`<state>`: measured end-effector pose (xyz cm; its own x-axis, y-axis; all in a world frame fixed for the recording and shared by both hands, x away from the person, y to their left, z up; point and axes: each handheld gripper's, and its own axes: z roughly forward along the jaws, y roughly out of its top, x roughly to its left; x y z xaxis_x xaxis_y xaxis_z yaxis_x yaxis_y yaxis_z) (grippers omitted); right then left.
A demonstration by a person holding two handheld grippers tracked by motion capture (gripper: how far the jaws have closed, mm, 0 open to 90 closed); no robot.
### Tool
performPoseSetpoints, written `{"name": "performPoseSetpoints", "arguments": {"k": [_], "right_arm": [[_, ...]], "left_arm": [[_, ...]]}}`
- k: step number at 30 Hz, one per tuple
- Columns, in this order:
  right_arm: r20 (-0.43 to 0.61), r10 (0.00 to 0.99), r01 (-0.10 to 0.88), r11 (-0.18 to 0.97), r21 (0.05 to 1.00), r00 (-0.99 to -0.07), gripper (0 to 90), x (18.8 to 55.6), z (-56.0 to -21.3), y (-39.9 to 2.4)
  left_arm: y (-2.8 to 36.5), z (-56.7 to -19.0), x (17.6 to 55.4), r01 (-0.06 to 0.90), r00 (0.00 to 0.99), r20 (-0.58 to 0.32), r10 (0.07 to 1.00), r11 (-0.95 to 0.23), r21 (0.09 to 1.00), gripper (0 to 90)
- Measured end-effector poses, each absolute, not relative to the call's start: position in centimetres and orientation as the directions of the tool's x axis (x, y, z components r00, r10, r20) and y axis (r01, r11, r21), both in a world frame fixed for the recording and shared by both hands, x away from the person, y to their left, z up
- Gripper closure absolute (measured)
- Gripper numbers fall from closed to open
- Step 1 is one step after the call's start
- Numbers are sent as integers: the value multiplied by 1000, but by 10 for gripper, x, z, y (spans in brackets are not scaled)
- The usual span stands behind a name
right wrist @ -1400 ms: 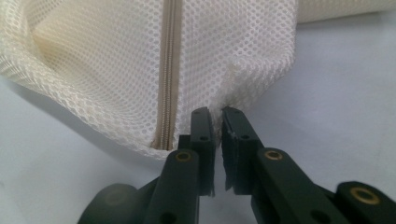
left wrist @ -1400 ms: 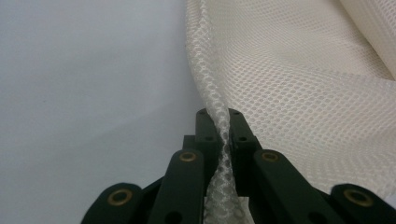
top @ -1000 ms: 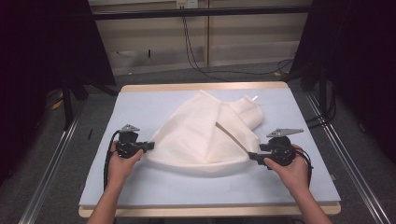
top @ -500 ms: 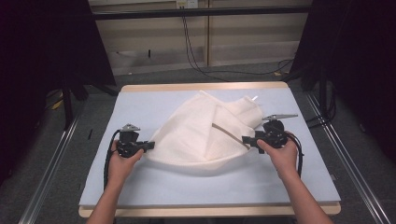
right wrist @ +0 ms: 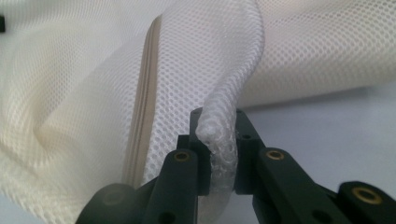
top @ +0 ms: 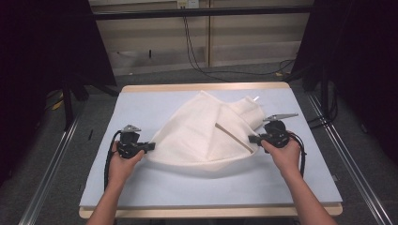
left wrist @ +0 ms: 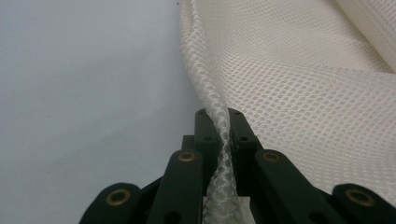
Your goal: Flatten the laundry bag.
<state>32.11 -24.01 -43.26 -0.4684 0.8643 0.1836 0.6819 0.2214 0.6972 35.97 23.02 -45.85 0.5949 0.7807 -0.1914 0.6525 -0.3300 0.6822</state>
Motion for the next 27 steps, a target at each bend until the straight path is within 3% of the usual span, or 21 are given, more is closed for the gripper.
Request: {"name": "performPoseSetpoints", "arguments": {"k": [16,20,27], "right_arm": [[207,852,704,236,670,-481,800,240,-462,-258],[201,856,697,228,680,-476,716,233,-463,-259],[194,869,677,195,710,-454,450,243,-452,-265]], "left_arm": [[229,-460,358,657,587,-197,785,-319,683,850],[227,-459,357,656,582,-185,792,-323,682,849],[226,-458,358,648,590,-172,789,-336,684,849]]}}
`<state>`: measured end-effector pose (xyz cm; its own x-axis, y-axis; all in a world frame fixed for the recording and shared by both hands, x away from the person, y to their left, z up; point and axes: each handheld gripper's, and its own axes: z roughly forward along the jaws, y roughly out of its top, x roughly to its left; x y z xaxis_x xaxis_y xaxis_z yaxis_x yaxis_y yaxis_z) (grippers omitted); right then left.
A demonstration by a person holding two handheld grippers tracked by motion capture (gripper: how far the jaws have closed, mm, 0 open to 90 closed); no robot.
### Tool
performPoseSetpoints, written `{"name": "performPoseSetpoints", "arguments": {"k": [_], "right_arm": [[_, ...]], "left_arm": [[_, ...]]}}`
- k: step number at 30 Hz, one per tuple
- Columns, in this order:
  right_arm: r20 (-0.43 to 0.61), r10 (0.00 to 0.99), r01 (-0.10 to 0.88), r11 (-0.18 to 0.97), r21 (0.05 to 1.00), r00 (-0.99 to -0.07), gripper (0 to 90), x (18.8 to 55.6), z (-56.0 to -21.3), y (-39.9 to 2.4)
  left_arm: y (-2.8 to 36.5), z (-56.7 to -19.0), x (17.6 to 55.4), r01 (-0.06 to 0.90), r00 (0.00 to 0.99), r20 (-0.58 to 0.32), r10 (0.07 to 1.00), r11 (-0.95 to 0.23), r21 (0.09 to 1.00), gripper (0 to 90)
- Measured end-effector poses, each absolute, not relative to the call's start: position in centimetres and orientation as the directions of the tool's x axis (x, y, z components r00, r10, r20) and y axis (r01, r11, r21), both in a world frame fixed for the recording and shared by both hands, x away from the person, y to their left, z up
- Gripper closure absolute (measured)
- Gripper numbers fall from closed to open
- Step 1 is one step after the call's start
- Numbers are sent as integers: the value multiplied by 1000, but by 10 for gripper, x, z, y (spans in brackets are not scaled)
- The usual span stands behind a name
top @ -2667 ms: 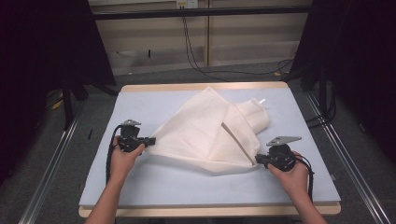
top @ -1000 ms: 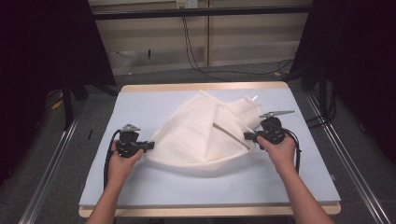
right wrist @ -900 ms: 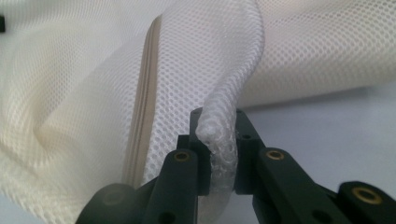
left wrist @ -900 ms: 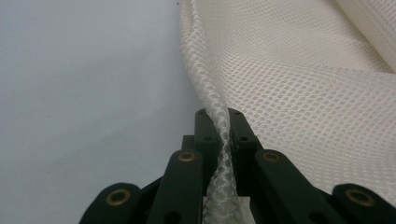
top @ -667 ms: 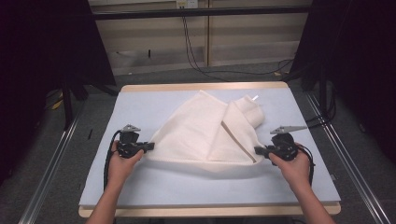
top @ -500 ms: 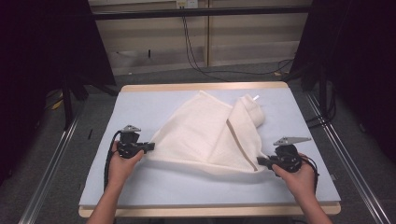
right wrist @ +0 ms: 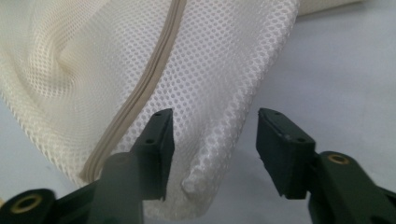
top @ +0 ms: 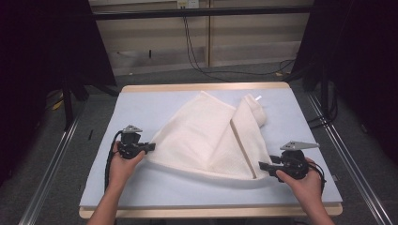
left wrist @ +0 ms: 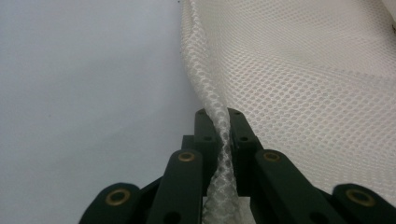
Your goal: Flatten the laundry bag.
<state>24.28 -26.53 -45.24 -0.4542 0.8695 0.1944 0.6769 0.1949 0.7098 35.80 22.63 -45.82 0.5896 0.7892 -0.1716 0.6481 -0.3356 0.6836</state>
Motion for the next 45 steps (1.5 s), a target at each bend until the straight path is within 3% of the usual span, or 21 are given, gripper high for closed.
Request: {"name": "performPoseSetpoints", "arguments": {"k": [5,14,19,22,26,33,45], "right_arm": [[216,876,674,154,722,-431,378,263,-444,-261],[218,901,680,108,725,-376,399,304,-431,-252],[216,901,682,112,722,-376,623,315,-431,-249],[204,904,679,120,724,-377,775,313,-432,-250],[199,900,678,132,723,-388,844,302,-433,-256],[125,896,679,225,699,-426,866,274,-440,-262],[135,899,731,244,637,-418,863,229,-462,-269]], "left_arm": [[226,-458,359,645,600,-159,784,-357,676,848],[227,-458,359,638,602,-146,785,-363,679,846],[227,-458,360,640,601,-149,785,-361,678,846],[227,-458,360,640,601,-148,786,-362,678,845],[227,-458,359,642,597,-151,788,-355,680,844],[225,-458,358,639,601,-152,785,-358,681,843],[225,-456,357,637,601,-150,785,-357,683,839]]}}
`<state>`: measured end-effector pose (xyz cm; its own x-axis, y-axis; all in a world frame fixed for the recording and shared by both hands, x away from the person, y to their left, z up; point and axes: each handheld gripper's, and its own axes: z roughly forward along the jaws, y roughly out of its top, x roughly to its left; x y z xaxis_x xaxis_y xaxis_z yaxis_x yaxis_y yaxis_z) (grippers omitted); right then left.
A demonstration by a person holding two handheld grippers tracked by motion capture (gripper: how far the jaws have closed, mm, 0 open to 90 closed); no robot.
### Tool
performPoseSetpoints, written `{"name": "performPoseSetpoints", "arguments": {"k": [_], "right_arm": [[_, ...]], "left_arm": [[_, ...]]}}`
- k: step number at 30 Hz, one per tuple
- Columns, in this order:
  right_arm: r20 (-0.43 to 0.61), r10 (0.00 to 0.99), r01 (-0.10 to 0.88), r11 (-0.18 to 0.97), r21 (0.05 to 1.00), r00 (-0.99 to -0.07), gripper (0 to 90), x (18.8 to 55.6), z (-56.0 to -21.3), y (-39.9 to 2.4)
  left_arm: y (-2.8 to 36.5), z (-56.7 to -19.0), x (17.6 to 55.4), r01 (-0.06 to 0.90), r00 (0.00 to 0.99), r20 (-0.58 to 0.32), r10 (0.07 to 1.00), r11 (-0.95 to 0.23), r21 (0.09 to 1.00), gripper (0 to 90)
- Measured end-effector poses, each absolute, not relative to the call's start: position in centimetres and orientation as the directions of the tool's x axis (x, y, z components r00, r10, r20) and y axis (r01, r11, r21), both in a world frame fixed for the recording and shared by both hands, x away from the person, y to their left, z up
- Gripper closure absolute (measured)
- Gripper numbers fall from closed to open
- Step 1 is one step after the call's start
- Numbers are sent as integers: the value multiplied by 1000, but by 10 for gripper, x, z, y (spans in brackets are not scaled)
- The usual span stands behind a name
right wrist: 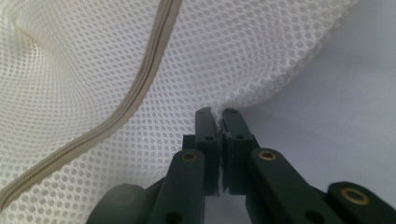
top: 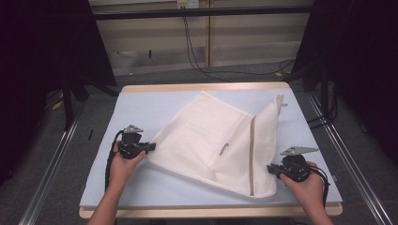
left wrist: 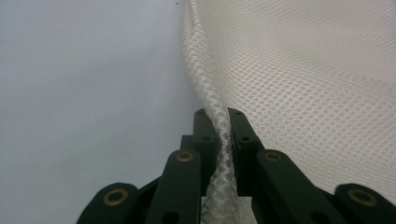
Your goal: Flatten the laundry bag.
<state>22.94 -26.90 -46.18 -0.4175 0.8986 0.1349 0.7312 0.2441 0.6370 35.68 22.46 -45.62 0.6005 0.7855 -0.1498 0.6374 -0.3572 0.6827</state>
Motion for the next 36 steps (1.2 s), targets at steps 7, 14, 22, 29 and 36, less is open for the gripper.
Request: {"name": "performPoseSetpoints", "arguments": {"k": [7,14,22,29,36], "right_arm": [[143,900,734,235,637,-412,862,226,-464,-272],[141,898,732,238,638,-416,862,228,-464,-274],[137,898,730,242,639,-417,862,227,-463,-272],[135,897,727,245,641,-421,862,228,-464,-272],[128,893,724,259,640,-432,860,230,-464,-269]], "left_arm": [[228,-445,356,623,566,-180,805,-274,733,744],[227,-429,359,610,562,-146,814,-289,738,468],[166,-427,361,528,711,-81,698,-456,716,314],[139,-460,375,555,721,-57,691,-526,645,235],[134,-475,368,582,697,-46,715,-527,619,270]]}}
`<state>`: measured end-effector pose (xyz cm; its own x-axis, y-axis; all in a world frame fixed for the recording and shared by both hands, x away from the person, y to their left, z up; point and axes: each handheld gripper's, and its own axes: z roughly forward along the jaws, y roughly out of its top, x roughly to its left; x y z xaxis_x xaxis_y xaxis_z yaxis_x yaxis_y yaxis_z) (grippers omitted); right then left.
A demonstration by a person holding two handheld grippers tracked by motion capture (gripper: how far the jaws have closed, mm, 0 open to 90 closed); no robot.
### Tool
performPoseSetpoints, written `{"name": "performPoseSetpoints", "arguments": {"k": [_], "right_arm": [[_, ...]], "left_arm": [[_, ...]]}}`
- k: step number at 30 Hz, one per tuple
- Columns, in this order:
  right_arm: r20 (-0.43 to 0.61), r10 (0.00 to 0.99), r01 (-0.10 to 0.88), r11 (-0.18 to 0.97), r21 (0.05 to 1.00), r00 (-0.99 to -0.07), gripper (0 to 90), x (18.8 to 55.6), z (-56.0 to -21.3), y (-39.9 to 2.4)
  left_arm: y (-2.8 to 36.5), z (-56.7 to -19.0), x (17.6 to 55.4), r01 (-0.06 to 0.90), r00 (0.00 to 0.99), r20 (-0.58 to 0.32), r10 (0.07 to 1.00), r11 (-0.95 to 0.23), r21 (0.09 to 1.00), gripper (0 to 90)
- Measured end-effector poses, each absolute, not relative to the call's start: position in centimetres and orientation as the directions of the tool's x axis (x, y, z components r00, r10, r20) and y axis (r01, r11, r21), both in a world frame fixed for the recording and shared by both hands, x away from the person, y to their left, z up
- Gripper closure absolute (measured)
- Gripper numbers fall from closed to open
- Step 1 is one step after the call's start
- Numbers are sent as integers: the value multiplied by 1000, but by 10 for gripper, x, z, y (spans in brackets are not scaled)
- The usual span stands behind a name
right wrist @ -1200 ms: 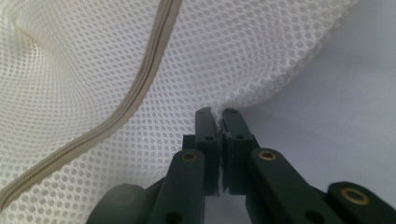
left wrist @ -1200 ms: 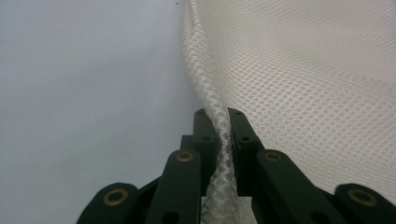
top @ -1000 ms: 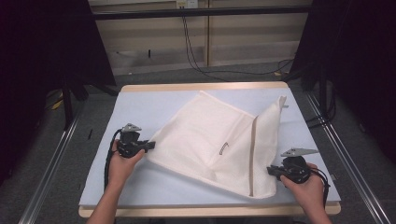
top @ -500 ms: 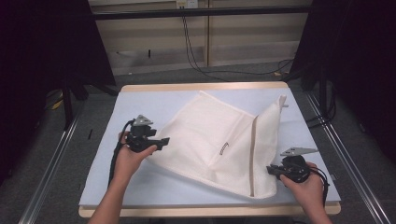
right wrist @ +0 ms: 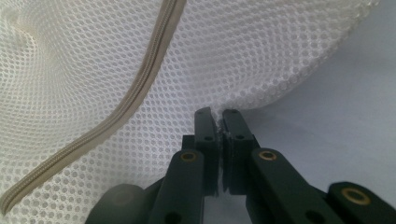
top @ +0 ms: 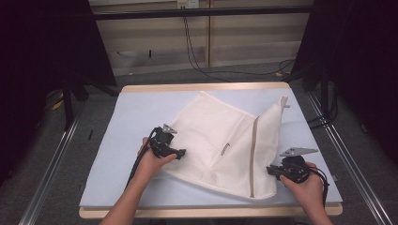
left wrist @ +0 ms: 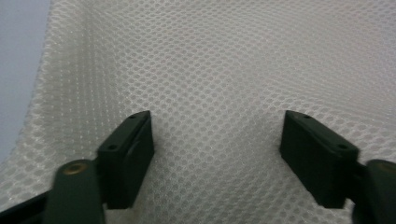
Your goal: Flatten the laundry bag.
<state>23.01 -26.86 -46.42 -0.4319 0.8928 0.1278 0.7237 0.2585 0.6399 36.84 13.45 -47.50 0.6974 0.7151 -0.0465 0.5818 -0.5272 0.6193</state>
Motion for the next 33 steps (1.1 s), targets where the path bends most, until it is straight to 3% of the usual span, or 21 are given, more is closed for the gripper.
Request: {"name": "performPoseSetpoints", "arguments": {"k": [6,8,14,24,28,33], "right_arm": [[131,890,722,261,641,-437,861,231,-464,-268],[133,891,724,256,640,-433,861,231,-463,-268],[134,891,719,252,648,-433,863,233,-462,-267],[140,877,688,252,680,-459,864,251,-458,-240],[119,874,692,282,664,-470,864,252,-458,-231],[171,863,722,272,636,-476,856,236,-464,-240]], "left_arm": [[122,-466,365,568,741,-41,670,-593,570,673],[121,-465,364,574,741,-47,670,-596,561,870],[130,-464,359,590,683,-6,731,-546,594,900],[183,-458,360,632,565,-4,825,-430,644,900],[188,-466,358,647,567,-32,823,-421,636,900],[185,-466,356,641,584,-51,810,-421,641,898]]}}
